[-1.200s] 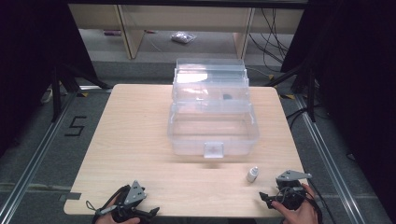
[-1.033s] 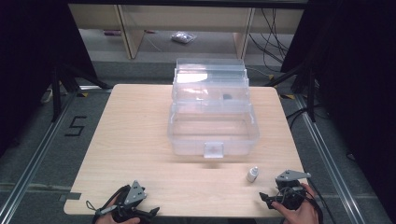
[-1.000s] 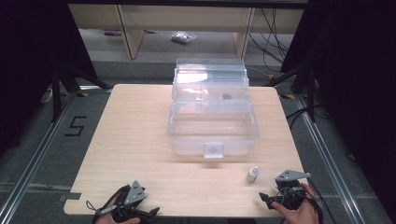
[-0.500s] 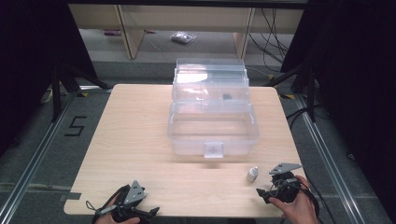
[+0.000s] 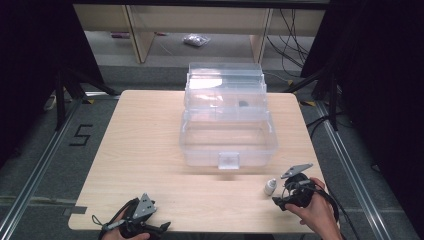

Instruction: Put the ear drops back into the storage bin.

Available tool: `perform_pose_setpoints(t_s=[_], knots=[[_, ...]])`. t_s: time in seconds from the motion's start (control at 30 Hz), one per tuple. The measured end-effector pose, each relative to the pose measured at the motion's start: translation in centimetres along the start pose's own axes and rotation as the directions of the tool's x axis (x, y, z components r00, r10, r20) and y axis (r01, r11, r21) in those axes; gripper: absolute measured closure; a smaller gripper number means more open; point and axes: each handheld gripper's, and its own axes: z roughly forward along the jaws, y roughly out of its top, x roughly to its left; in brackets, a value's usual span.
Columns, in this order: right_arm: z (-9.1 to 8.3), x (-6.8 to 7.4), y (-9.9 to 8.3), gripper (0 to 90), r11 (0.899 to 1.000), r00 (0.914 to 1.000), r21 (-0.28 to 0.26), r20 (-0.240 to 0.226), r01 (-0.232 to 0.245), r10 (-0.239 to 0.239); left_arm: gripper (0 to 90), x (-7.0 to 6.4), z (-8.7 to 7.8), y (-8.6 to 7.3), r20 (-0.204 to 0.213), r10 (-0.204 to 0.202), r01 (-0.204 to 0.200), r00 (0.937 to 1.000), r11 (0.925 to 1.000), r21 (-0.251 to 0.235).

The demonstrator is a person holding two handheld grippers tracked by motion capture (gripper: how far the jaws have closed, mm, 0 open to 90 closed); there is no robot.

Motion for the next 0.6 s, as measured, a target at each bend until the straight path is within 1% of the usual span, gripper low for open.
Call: perform_pose_setpoints(t_s=[0.03,0.07,0.1,0.13,0.17,0.2,0.23,0.27,0.3,0.33,0.37,0.4,0.43,0.47,0.5,0.53,0.57,0.6], knots=[[0.0,-0.1,0.2,25.1,1.0,1.0,0.0,0.001,0.008,-0.008,15.1,0.0,0.0,0.0,0.0,0.003,-0.003,1.0,1.0,0.001],[0.0,0.0,0.4,25.1,1.0,1.0,0.006,-0.004,-0.001,0.001,15.1,0.0,0.0,0.0,0.0,0.002,-0.002,1.0,1.0,0.001],[-0.1,0.0,0.5,25.1,1.0,0.9999,0.013,0.006,-0.008,0.008,15.1,0.0,0.0,0.0,0.001,0.0,0.0,1.0,1.0,0.0],[-0.2,0.2,0.7,25.2,0.999,0.9994,0.03,-0.005,-0.034,0.034,15.1,0.1,0.0,0.0,0.0,0.004,-0.004,1.0,1.0,0.003],[-0.2,-0.1,0.9,25.3,1.0,0.9999,0.02,-0.007,0.008,-0.008,15.1,0.0,0.0,0.0,0.004,0.002,-0.002,1.0,0.9999,0.01],[-0.3,0.3,1.1,25.3,0.999,0.9994,0.037,0.01,-0.035,0.034,15.1,0.0,0.1,0.0,0.0,0.002,-0.002,1.0,1.0,0.005],[-0.4,0.1,1.2,25.3,0.999,1.0,0.043,0.0,-0.003,0.003,15.1,0.0,0.1,0.0,0.003,-0.001,0.001,1.0,1.0,0.003],[-0.5,0.2,1.3,25.3,0.999,1.0,0.046,-0.003,-0.003,0.003,15.1,0.0,0.1,0.0,0.007,0.004,-0.004,1.0,1.0,0.007],[-0.6,0.1,1.5,25.3,0.999,0.9996,0.043,-0.018,0.022,-0.022,15.1,0.0,0.0,0.0,-0.001,0.002,-0.002,1.0,1.0,0.006],[-0.6,0.1,1.5,25.3,0.999,0.9996,0.043,-0.018,0.022,-0.022,15.1,0.0,0.0,0.0,-0.001,0.002,-0.002,1.0,1.0,0.006],[-0.6,0.0,1.7,25.3,0.998,0.9994,0.044,-0.016,0.033,-0.032,15.1,0.0,0.0,0.0,0.0,0.004,-0.004,1.0,1.0,0.003],[-0.5,0.1,2.2,25.4,0.998,0.9993,0.057,-0.017,0.035,-0.034,15.1,0.0,0.0,0.0,0.0,0.003,-0.003,1.0,1.0,0.0],[-0.5,-0.2,2.4,25.3,0.996,0.997,0.046,-0.008,0.077,-0.077,15.1,0.0,0.0,0.0,0.001,0.002,-0.002,1.0,1.0,0.001],[-0.5,0.0,2.5,25.3,0.997,0.9983,0.06,-0.01,0.058,-0.058,15.1,0.0,0.0,0.0,0.0,-0.001,0.001,1.0,1.0,-0.001],[-0.4,-0.1,2.7,25.3,0.996,0.9974,0.06,-0.011,0.071,-0.071,15.1,0.0,0.0,0.0,0.001,0.003,-0.003,1.0,1.0,0.002],[-0.4,0.1,2.8,25.2,0.996,0.9988,0.073,-0.007,0.049,-0.049,15.1,-0.1,0.1,-0.1,0.002,-0.011,0.011,0.9999,0.9999,0.001],[-0.4,0.0,3.0,25.1,0.995,0.998,0.071,-0.006,0.063,-0.063,15.1,-0.1,0.1,-0.1,0.003,-0.011,0.011,0.9999,0.9999,0.001],[-0.4,0.0,3.1,25.0,0.995,0.998,0.075,-0.008,0.063,-0.062,15.1,0.0,0.0,0.0,0.002,0.002,-0.002,1.0,1.0,0.002]])
